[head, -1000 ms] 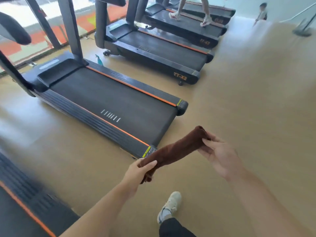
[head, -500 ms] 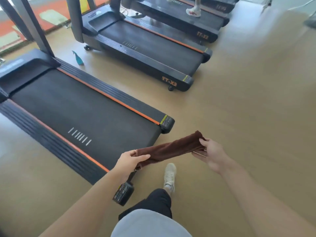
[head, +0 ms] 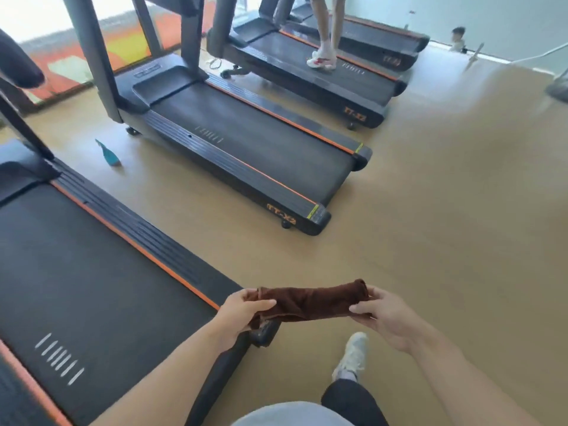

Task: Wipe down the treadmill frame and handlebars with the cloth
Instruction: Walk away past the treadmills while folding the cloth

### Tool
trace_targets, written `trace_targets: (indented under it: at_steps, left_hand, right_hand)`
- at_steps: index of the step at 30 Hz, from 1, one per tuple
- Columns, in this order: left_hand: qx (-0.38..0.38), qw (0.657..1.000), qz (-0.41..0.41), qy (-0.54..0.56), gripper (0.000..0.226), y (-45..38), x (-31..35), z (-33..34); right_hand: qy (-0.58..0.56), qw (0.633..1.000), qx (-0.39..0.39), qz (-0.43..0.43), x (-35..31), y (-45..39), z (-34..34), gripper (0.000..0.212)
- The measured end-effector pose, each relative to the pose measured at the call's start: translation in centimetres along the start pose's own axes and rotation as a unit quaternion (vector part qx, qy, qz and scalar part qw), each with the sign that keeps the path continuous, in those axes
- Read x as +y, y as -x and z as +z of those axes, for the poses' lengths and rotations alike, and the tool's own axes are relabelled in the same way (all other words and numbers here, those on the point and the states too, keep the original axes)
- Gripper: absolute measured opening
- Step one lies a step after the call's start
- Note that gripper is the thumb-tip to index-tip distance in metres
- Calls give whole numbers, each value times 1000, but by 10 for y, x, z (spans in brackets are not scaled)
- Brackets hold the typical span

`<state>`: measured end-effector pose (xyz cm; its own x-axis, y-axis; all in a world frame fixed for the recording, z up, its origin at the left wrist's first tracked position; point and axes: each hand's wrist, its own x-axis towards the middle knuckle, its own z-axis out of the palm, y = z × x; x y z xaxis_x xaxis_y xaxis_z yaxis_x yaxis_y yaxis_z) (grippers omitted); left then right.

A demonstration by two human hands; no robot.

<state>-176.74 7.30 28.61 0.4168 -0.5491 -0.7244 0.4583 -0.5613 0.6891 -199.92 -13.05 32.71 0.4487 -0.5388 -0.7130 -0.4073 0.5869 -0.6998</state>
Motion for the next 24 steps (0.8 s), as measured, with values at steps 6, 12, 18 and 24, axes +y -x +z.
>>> trace_targets:
  at_steps: [6,12,18,24]
  left_hand:
    - [110,993,-3,31,28,-115,102,44]
    - [234,972,27,-6,28,-179,188,55]
    - [342,937,-17,64,29,-223,215,-8]
    - [405,909,-36,92,23,-275,258,-113]
  right_hand:
    - [25,1000,1,-12,-109,-148,-16,21]
    - [209,973,-73,-58,-236,-268,21,33]
    - [359,904,-190,-132,-320,-349,146,33]
    - [420,860,-233,-172,-377,-416,304,25]
